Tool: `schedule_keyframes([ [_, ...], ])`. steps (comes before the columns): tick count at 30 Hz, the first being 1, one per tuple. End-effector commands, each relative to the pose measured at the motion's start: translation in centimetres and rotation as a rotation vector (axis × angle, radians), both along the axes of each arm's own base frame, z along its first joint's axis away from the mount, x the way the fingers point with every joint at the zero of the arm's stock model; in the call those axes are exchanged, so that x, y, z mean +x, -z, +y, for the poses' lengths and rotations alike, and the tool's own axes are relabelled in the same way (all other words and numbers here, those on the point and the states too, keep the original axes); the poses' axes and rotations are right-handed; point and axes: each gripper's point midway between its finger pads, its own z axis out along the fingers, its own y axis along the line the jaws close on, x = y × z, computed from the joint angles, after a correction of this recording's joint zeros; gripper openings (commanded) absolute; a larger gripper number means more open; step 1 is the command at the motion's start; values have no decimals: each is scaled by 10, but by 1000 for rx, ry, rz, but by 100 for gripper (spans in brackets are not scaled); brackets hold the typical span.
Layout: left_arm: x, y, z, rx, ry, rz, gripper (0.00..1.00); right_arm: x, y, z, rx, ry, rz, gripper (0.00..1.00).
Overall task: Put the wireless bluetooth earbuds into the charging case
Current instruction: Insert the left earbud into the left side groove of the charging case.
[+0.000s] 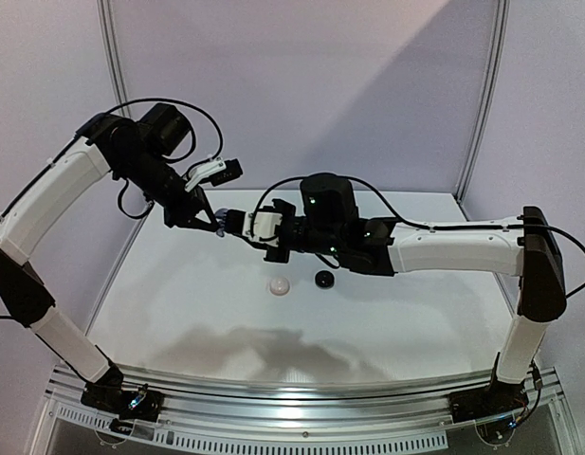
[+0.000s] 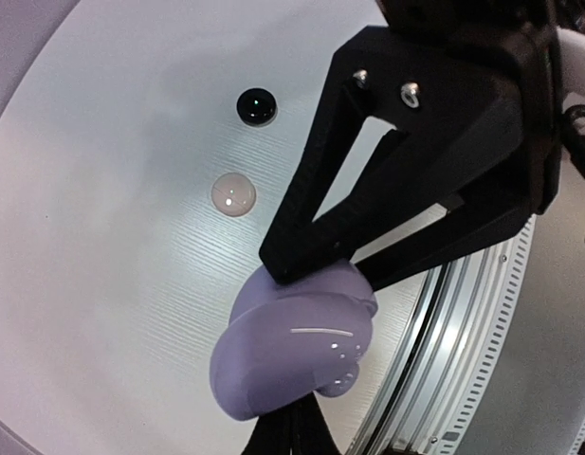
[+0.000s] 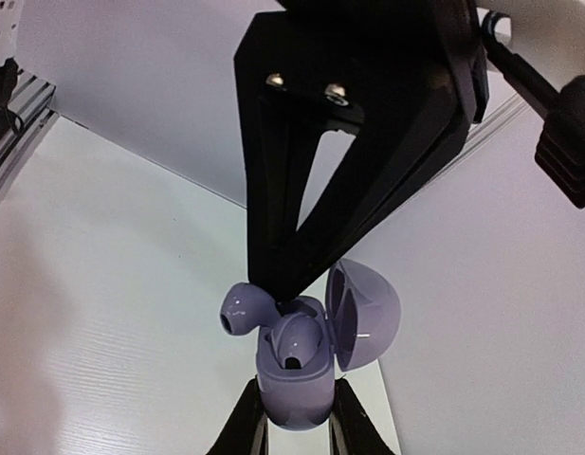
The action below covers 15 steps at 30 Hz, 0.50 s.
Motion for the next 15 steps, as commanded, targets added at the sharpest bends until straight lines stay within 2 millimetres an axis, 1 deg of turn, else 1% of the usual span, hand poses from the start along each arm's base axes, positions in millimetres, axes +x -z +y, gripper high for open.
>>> schedule_keyframes([
  [1,-27,7,9,60,12,121,1,-16,-18,7,94,-50,76,0],
  [5,-21,3,11,75,7,85,1,-19,-9,6,81,-60,122,0],
  [9,-16,0,16,100,3,43,2,-21,-4,4,73,-61,150,0],
  [13,-11,-6,21,119,3,-8,3,-16,-2,1,81,-43,187,0],
  [15,-10,-11,21,115,10,-29,4,-13,-6,-1,104,-36,209,0],
])
